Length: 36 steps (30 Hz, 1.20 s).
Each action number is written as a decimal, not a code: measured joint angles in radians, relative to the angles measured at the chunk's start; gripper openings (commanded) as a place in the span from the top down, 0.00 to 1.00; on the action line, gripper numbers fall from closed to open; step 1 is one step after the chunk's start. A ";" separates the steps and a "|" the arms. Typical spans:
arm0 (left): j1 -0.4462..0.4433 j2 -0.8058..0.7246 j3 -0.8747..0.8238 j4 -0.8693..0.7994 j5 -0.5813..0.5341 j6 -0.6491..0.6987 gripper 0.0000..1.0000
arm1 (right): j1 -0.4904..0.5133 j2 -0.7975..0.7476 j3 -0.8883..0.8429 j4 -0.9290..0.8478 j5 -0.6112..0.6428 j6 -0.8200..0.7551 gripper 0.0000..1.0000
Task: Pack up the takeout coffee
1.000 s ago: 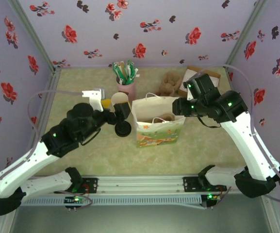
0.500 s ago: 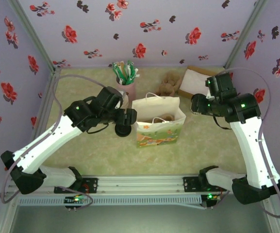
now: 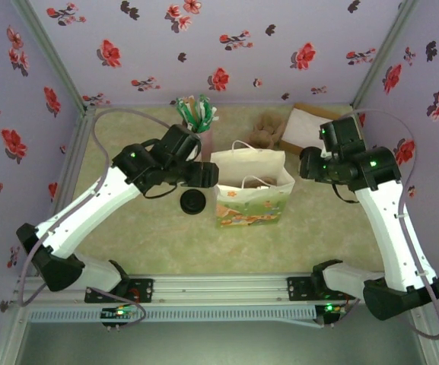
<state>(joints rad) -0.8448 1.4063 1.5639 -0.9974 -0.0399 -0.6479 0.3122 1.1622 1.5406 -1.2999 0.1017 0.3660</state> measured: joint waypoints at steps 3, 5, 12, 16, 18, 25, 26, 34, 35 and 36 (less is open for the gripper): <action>0.014 0.000 0.009 0.002 0.000 -0.003 0.19 | -0.003 0.000 -0.008 0.003 0.000 0.000 0.46; 0.022 0.000 0.026 0.001 0.000 -0.003 0.19 | -0.006 -0.002 -0.010 0.006 0.000 0.000 0.46; 0.028 0.061 0.074 0.002 0.040 -0.008 0.24 | -0.015 -0.002 -0.010 0.019 0.019 0.000 0.46; 0.028 0.135 0.081 -0.002 0.066 -0.007 0.28 | -0.031 0.000 -0.011 0.025 0.030 0.000 0.46; 0.028 0.170 0.095 -0.011 0.072 -0.006 0.30 | -0.036 0.003 -0.017 0.032 0.035 0.000 0.46; 0.041 0.227 0.168 -0.043 0.078 0.022 0.55 | -0.050 0.023 -0.064 0.065 0.077 -0.008 0.45; 0.045 0.235 0.181 -0.048 0.078 0.028 0.60 | -0.057 0.026 -0.075 0.071 0.080 -0.009 0.44; 0.056 0.271 0.214 -0.074 0.082 0.064 0.85 | -0.128 0.077 -0.129 0.110 0.082 -0.018 0.29; 0.056 0.271 0.215 -0.074 0.087 0.068 0.89 | -0.136 0.089 -0.130 0.115 0.082 -0.018 0.25; 0.056 0.271 0.216 -0.076 0.090 0.070 0.93 | -0.144 0.101 -0.130 0.122 0.083 -0.016 0.23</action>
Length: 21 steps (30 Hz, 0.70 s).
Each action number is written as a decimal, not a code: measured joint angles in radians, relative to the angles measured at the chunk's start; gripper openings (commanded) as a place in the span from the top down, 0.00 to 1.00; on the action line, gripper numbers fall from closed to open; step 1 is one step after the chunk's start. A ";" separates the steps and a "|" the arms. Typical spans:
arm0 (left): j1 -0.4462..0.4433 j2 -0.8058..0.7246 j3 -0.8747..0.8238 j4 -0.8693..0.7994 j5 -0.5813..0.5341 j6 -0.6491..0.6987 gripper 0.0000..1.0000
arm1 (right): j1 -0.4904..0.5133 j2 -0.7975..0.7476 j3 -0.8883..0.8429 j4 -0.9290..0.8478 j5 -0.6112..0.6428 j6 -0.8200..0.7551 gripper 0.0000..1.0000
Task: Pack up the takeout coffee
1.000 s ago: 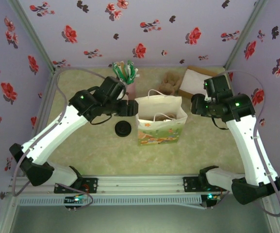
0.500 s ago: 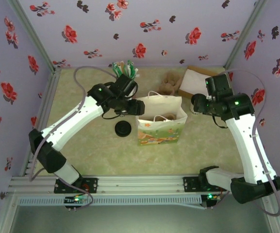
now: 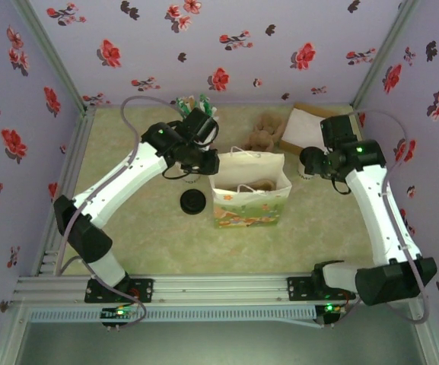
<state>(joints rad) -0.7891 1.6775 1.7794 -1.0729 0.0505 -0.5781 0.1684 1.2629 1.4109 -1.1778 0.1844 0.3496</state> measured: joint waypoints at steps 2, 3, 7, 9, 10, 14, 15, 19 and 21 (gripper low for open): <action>0.000 0.000 0.000 -0.002 0.007 0.008 1.00 | -0.013 0.022 0.000 0.006 -0.002 -0.002 0.20; 0.000 0.000 0.001 -0.002 0.012 0.010 1.00 | -0.021 0.037 0.001 0.007 -0.005 0.000 0.17; 0.000 0.000 0.001 -0.001 0.026 0.014 1.00 | -0.039 0.093 0.002 0.012 -0.019 0.004 0.03; -0.001 -0.011 -0.012 0.019 0.030 0.013 1.00 | -0.040 0.104 0.002 0.018 -0.024 0.009 0.01; -0.003 -0.024 -0.031 0.035 0.030 0.013 1.00 | -0.041 0.104 0.002 0.022 -0.025 0.009 0.01; -0.018 -0.138 -0.169 0.130 0.013 0.013 1.00 | -0.043 0.078 -0.004 0.040 -0.026 0.010 0.01; -0.028 -0.178 -0.211 0.159 0.000 0.013 1.00 | -0.043 0.067 -0.009 0.045 -0.026 0.010 0.01; -0.087 -0.324 -0.351 0.274 -0.062 0.013 1.00 | -0.044 0.012 -0.040 0.063 -0.026 0.010 0.01; -0.123 -0.404 -0.436 0.351 -0.094 0.014 1.00 | -0.044 -0.025 -0.058 0.069 -0.026 0.009 0.01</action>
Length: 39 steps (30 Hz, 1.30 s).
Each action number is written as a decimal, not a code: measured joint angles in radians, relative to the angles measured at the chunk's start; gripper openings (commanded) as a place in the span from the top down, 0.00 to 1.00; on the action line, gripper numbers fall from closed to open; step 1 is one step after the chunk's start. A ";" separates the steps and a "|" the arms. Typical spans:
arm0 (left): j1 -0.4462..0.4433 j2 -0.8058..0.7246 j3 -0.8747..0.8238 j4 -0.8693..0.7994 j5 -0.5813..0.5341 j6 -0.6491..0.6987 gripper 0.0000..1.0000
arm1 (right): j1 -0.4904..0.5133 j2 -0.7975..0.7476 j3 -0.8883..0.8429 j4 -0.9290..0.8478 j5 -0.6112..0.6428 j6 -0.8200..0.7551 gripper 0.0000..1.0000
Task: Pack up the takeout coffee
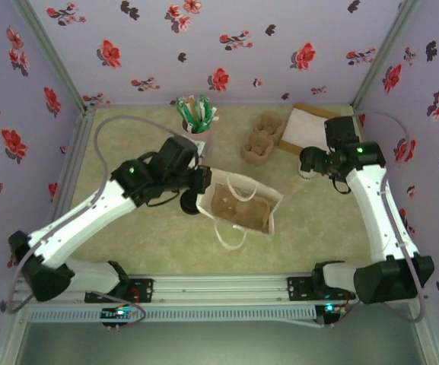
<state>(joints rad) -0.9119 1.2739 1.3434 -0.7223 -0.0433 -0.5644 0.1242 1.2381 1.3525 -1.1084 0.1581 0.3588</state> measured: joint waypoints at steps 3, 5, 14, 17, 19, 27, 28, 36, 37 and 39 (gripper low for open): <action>-0.042 -0.076 -0.087 0.072 -0.039 0.001 1.00 | 0.000 -0.048 -0.014 0.013 -0.002 0.000 0.01; -0.064 -0.107 -0.132 0.112 -0.064 0.007 1.00 | 0.000 -0.076 -0.020 0.023 -0.002 0.000 0.01; -0.164 -0.206 -0.237 0.188 -0.190 0.055 1.00 | 0.000 -0.171 -0.104 0.064 -0.003 0.000 0.01; -0.179 -0.207 -0.238 0.198 -0.219 0.064 1.00 | 0.000 -0.162 -0.112 0.066 -0.003 0.000 0.01; -0.186 -0.206 -0.238 0.198 -0.232 0.070 1.00 | 0.000 -0.146 -0.112 0.068 -0.003 0.000 0.01; -0.188 -0.113 -0.179 0.137 -0.246 0.055 1.00 | 0.000 0.010 -0.100 0.076 -0.003 0.008 0.01; -0.188 -0.095 -0.159 0.122 -0.245 0.048 1.00 | 0.000 0.031 -0.092 0.079 -0.003 0.011 0.01; -0.177 0.002 -0.005 0.001 -0.195 -0.008 1.00 | -0.003 0.233 0.044 0.098 0.009 0.038 0.01; -0.171 0.008 0.006 -0.013 -0.183 -0.016 1.00 | -0.007 0.261 0.070 0.093 0.013 0.039 0.01; -0.149 0.023 0.028 -0.042 -0.152 -0.035 1.00 | -0.023 0.336 0.137 0.086 0.020 0.042 0.01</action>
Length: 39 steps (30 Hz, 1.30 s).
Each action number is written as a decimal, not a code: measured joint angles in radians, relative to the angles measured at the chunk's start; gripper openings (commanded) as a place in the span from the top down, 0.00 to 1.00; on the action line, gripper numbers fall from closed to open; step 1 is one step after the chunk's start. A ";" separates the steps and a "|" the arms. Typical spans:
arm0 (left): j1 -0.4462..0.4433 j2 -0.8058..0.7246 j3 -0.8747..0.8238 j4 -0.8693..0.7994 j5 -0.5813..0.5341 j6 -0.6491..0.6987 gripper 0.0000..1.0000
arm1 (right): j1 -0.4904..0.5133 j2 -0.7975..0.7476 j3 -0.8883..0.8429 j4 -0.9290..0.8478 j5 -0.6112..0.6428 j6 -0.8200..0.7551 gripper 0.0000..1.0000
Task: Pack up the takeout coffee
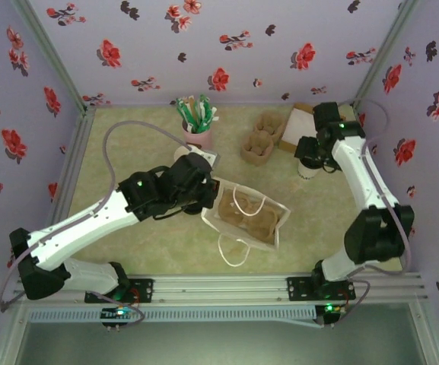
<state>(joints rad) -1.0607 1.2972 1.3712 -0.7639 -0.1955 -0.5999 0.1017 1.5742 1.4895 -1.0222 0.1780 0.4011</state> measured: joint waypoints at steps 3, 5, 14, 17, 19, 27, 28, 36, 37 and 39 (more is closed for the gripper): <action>0.035 0.013 0.013 -0.027 0.041 -0.026 1.00 | -0.015 0.095 0.059 -0.007 0.006 0.003 0.01; 0.054 0.019 0.014 -0.042 0.068 -0.044 1.00 | -0.019 0.130 0.061 -0.014 0.010 0.007 0.01; 0.100 0.042 0.029 -0.054 0.143 -0.090 1.00 | -0.024 0.196 0.103 -0.053 0.005 0.011 0.01; 0.106 0.050 0.035 -0.054 0.156 -0.098 1.00 | -0.025 0.211 0.118 -0.053 -0.008 0.011 0.01; 0.108 0.052 0.037 -0.054 0.159 -0.099 1.00 | -0.026 0.216 0.123 -0.052 -0.021 0.011 0.01; 0.129 0.055 0.042 -0.068 0.164 -0.101 1.00 | -0.032 0.235 0.145 -0.053 -0.024 0.011 0.01; 0.132 0.055 0.042 -0.069 0.164 -0.101 1.00 | -0.032 0.242 0.146 -0.053 -0.024 0.011 0.01; 0.138 0.055 0.043 -0.080 0.163 -0.101 1.00 | -0.033 0.315 0.169 -0.057 -0.040 0.010 0.01; 0.138 0.055 0.043 -0.082 0.163 -0.101 1.00 | -0.034 0.320 0.176 -0.057 -0.043 0.010 0.01; 0.139 0.055 0.045 -0.087 0.162 -0.101 1.00 | -0.035 0.325 0.185 -0.057 -0.047 0.010 0.01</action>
<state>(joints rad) -0.9215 1.3518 1.4162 -0.8513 -0.0338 -0.7010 0.0666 1.8996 1.6745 -1.0794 0.1307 0.4114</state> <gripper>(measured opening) 0.039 0.991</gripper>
